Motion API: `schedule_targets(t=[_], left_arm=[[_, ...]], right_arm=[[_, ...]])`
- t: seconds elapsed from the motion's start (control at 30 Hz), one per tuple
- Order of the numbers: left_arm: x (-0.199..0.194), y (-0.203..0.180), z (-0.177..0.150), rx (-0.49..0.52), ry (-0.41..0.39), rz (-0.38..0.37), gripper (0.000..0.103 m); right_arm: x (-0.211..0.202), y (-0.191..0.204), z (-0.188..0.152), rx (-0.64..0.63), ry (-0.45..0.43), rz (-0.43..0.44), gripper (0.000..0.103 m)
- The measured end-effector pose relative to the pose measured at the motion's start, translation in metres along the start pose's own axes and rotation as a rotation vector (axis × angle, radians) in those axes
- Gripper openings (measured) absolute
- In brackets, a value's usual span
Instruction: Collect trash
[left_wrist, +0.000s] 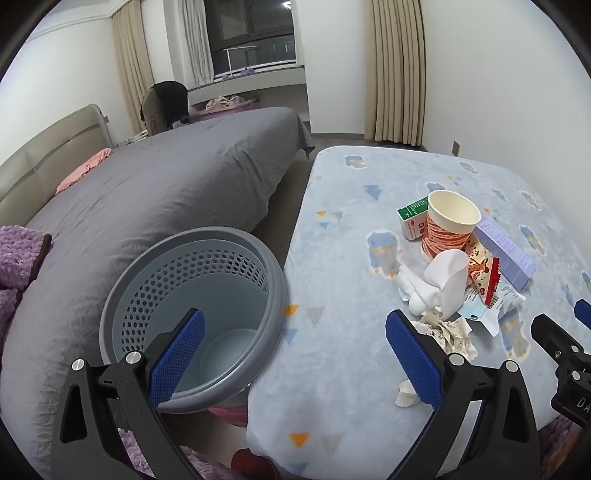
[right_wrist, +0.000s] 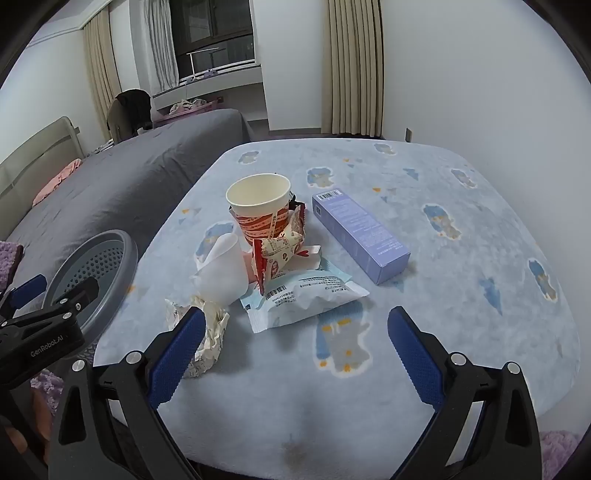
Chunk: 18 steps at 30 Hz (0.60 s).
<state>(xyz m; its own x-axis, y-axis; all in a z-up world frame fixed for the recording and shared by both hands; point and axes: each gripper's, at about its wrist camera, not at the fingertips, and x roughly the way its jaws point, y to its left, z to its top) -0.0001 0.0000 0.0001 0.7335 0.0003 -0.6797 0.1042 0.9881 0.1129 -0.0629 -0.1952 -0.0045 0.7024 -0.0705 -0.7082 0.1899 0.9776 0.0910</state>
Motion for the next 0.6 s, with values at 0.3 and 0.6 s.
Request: schedule_targets(t=[0.3,0.6], left_arm=[[0.000,0.000,0.000,-0.003,-0.003,-0.003,0.097],[0.000,0.000,0.000,-0.003,-0.007,-0.002,0.097]], right_arm=[[-0.006,-0.001,0.001,0.002,-0.003,0.004,0.094],[-0.013,0.000,-0.002,-0.004,-0.005,0.001,0.095]])
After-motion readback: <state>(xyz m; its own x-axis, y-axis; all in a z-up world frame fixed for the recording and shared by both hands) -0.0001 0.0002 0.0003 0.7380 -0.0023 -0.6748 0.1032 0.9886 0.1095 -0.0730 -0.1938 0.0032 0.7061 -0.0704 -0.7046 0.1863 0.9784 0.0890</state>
